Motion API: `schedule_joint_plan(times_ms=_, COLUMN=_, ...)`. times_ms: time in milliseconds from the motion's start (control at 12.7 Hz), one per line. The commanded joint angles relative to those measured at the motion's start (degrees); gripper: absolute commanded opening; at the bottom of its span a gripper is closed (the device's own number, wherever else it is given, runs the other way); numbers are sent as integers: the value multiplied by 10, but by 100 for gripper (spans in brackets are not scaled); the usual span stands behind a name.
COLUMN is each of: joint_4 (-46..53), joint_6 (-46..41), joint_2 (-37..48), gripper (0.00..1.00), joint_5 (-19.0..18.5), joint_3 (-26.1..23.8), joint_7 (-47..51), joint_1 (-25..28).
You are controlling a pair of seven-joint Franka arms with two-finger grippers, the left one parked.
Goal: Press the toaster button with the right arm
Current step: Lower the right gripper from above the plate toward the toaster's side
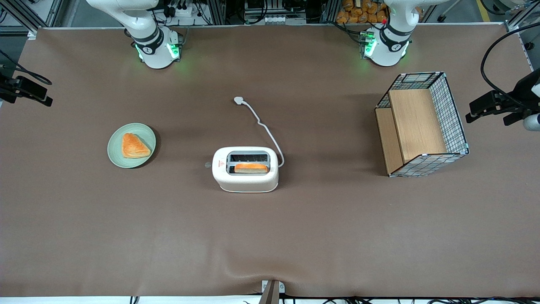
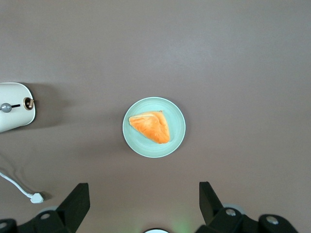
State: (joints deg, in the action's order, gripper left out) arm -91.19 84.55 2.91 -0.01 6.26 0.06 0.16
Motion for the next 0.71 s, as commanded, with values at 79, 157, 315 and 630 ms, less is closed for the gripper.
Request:
schedule_joint_plan(times_ms=79, joint_4=-1, joint_6=-1, joint_2=8, gripper=100, joint_5=1, joint_3=-7, joint_7=-8, joint_1=-9)
schedule_joint_plan(times_ms=157, joint_4=-1, joint_6=-3, joint_2=8, gripper=100, joint_5=0, joint_3=-8, joint_7=-8, joint_1=-9)
schedule_joint_plan(times_ms=315, joint_4=0, joint_6=-2, joint_2=7, gripper=100, joint_5=0, joint_3=-8, joint_7=-7, joint_1=-8)
schedule_joint_plan(times_ms=630, joint_4=-4, joint_6=-7, joint_2=-1, gripper=100, joint_5=0, joint_3=-11, joint_7=-9, joint_1=-3)
